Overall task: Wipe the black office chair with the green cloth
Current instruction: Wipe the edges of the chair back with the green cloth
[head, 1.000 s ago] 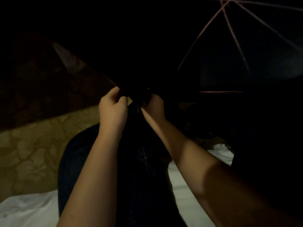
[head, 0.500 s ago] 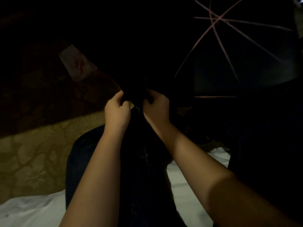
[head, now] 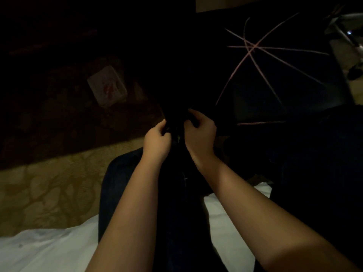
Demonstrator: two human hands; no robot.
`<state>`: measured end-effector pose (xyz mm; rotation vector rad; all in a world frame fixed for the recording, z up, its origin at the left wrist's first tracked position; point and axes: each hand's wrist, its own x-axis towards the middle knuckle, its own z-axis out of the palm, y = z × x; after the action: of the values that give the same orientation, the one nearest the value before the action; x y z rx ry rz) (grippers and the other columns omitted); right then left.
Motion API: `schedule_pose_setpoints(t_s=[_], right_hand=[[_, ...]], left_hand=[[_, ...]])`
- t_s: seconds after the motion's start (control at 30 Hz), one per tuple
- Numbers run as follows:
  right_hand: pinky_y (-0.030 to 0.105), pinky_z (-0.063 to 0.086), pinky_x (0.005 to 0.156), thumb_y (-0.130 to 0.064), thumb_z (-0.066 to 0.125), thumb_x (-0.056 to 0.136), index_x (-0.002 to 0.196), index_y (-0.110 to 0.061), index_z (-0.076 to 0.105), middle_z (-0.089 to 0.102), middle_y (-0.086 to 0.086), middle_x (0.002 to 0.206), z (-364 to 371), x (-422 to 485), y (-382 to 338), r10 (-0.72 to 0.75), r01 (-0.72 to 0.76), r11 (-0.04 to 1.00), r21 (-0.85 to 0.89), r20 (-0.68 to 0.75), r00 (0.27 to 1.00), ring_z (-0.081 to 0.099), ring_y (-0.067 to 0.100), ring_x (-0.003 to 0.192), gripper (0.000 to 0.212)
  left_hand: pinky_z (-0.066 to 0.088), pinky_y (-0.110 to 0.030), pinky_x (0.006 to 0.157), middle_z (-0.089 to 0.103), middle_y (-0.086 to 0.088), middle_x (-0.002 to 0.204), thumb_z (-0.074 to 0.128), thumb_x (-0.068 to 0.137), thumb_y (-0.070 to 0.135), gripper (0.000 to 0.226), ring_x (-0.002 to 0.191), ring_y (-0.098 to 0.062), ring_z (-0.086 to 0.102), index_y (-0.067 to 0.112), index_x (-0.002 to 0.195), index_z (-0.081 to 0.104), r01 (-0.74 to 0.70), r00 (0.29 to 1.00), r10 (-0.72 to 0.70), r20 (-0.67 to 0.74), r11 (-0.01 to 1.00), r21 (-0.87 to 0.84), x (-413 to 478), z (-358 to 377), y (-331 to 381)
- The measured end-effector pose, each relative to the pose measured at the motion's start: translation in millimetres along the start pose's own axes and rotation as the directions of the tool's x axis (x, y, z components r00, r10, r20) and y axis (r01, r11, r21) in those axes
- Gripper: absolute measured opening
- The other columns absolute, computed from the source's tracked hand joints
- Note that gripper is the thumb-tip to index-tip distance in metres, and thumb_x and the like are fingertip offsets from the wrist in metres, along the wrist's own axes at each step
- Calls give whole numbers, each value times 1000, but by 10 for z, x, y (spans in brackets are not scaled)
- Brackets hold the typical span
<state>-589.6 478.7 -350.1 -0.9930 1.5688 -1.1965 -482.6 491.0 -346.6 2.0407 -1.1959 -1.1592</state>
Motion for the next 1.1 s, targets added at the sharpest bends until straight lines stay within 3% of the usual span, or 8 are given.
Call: schedule_pose_setpoints(t_s=[0.17,0.33,0.47,0.6,0.67,0.9,1.03,1.1], right_hand=[[28,52,74,-6,54,83,100,-14,71,71,5,91,-20,-64,130,-110,133,958,-255,103,989,67,21,87,26],[26,49,68,-8,54,84,100,-14,70,71,7,90,-8,-15,215,-105,133,944,-300,109,988,67,24,84,24],[19,37,57,-9,53,87,101,-10,69,69,9,90,40,65,419,-13,52,928,-368,106,994,65,27,85,20],[8,33,65,-1,54,88,109,-3,68,69,17,101,91,139,630,43,-18,943,-332,67,997,64,31,96,26],[5,32,63,1,53,89,111,0,67,68,21,101,124,167,710,67,-37,944,-327,80,995,63,33,95,26],[24,35,71,1,47,94,81,0,61,59,19,83,208,293,811,314,-268,924,-274,138,940,57,29,90,19],[30,42,80,-1,47,95,114,10,60,63,27,113,213,319,784,310,-238,903,-357,160,937,58,35,109,26],[26,41,77,-2,48,95,115,9,59,63,24,113,194,325,764,282,-198,903,-381,179,943,59,31,105,26]], left_hand=[[35,-14,38,70,-6,104,41,98,3,48,39,0,48,22,140,51,14,1000,-14,10,1000,-1,-32,4,24],[35,-14,38,67,2,88,40,97,1,47,35,3,46,18,138,54,-5,1000,5,-1,1000,3,-53,7,46],[35,-12,41,71,-8,103,41,97,1,45,47,5,56,17,136,57,-6,1000,6,-13,1000,8,-36,-21,46],[41,-28,54,70,4,88,43,98,3,42,58,-15,57,19,132,60,-5,1000,5,1,1000,-25,-14,-49,9],[38,-26,51,70,4,85,44,98,4,40,49,-8,51,20,130,62,8,1000,-8,7,999,-31,23,-65,-20],[37,-12,41,70,3,84,44,97,4,36,44,3,54,20,117,70,22,1000,-21,11,996,-82,75,-91,-68],[39,-8,45,68,5,86,44,96,2,38,50,3,53,20,118,70,-9,1000,8,-14,999,-48,95,-88,-56],[37,-8,43,66,5,81,43,97,2,39,46,4,51,19,121,69,-14,1000,13,-11,999,-52,90,-82,-50]])
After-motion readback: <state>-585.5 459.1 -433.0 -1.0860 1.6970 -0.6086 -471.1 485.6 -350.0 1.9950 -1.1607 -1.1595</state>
